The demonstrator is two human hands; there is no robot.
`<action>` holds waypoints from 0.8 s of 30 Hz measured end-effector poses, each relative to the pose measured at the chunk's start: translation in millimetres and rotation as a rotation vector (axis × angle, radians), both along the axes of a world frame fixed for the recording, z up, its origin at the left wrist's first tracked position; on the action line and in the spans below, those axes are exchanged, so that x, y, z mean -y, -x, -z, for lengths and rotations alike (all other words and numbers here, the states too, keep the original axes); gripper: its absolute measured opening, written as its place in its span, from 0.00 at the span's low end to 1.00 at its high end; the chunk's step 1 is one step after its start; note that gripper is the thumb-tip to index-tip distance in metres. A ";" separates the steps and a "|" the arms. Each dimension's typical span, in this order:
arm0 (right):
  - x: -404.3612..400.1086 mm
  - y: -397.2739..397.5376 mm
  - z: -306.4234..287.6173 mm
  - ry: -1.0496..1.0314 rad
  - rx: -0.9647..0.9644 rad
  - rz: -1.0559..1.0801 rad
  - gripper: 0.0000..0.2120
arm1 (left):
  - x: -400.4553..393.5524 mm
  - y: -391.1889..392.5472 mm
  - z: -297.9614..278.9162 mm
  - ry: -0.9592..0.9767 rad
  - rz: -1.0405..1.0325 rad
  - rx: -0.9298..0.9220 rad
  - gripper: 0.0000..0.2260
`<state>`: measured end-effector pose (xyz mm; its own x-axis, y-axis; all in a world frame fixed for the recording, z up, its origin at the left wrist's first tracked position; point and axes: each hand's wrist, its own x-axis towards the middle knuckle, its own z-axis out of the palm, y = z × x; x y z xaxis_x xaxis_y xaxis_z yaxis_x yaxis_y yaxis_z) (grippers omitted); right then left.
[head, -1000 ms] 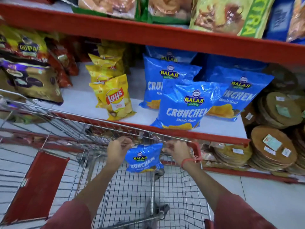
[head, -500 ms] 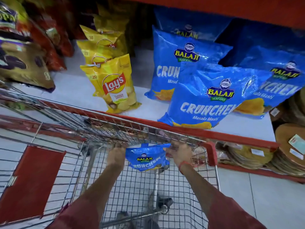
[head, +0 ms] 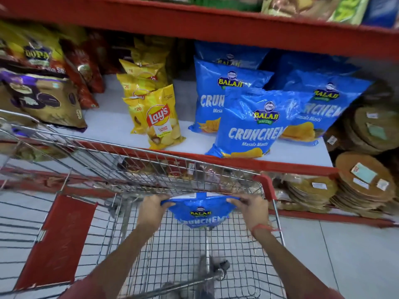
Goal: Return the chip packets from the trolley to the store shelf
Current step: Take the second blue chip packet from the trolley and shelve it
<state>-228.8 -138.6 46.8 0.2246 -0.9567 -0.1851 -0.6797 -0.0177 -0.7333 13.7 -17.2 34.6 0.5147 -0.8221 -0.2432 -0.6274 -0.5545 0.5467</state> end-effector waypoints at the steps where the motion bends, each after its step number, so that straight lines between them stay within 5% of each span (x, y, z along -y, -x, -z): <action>1: -3.0 8.4 -12.3 -0.001 0.063 0.021 0.07 | -2.7 3.1 -11.7 0.065 0.016 -0.035 0.08; 6: -8.0 51.5 -77.2 0.182 0.138 0.092 0.07 | -0.2 24.9 -70.6 0.317 0.118 -0.205 0.08; 16: 54.2 136.2 -194.8 0.420 0.427 0.239 0.02 | 85.1 93.9 -205.0 0.605 0.290 -0.188 0.09; 24: 148.9 194.8 -250.8 0.555 0.498 0.303 0.07 | 159.2 178.1 -247.1 0.767 0.247 -0.200 0.06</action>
